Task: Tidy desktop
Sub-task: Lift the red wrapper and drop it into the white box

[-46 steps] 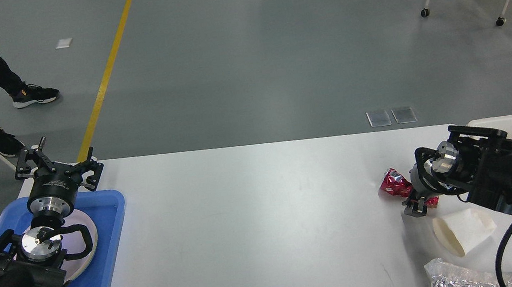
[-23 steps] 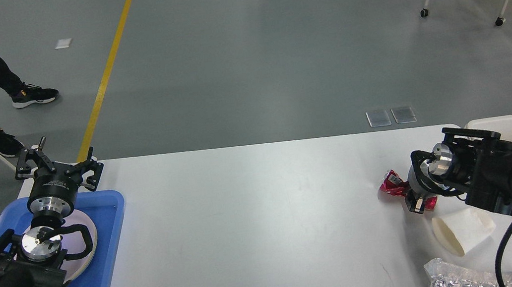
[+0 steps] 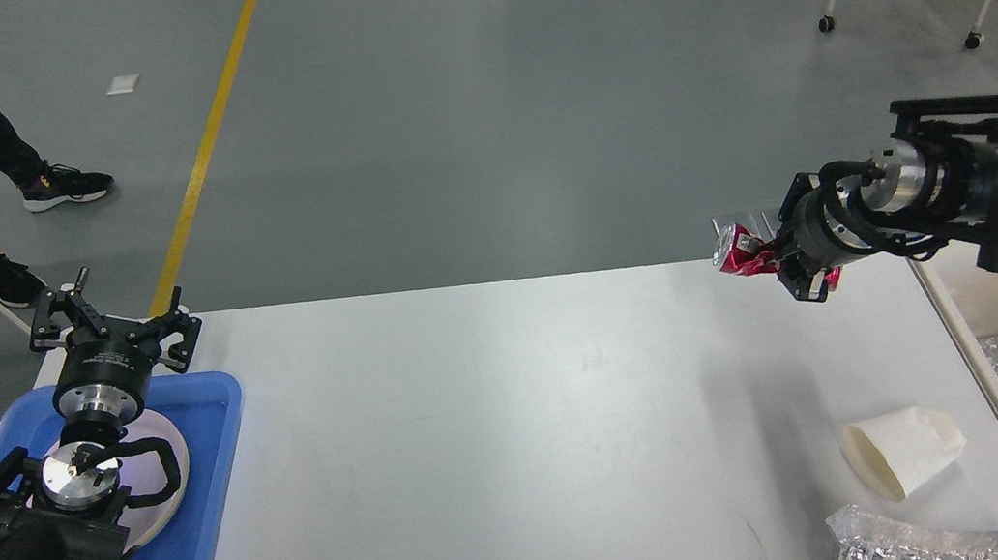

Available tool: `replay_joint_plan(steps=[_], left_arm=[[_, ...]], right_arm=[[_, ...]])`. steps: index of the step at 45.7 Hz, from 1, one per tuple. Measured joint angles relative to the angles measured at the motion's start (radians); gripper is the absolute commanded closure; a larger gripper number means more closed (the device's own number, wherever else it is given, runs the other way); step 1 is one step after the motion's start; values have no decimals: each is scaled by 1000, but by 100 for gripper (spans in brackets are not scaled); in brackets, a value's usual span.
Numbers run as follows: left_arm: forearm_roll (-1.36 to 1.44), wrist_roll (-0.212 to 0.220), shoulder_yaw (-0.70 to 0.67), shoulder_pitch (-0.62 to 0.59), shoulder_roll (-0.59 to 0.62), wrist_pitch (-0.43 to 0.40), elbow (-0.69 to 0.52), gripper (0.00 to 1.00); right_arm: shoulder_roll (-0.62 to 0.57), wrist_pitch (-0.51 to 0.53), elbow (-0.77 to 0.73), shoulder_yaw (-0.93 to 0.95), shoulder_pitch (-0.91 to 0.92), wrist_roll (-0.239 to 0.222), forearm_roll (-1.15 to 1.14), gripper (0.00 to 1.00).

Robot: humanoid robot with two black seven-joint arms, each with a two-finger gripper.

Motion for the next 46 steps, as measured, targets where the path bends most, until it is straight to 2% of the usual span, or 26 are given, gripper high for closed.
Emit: replay_joint_plan(steps=[12, 19, 25, 31, 39, 46], left_arm=[[1, 0, 0, 0, 0, 0, 0, 4], [1, 0, 0, 0, 0, 0, 0, 4], [1, 0, 0, 0, 0, 0, 0, 4], [1, 0, 0, 0, 0, 0, 0, 4], [0, 0, 0, 0, 0, 0, 0, 4], [0, 0, 0, 0, 0, 0, 0, 4]], right_arm=[[-177, 95, 151, -7, 279, -126, -127, 91], [-250, 166, 185, -14, 388, -158, -135, 91], [-286, 185, 181, -25, 413, -163, -165, 90], [-307, 161, 115, -81, 369, -156, -293, 89], [-318, 113, -107, -98, 136, -152, -380, 84], [-274, 108, -306, -97, -100, -148, -386, 71]])
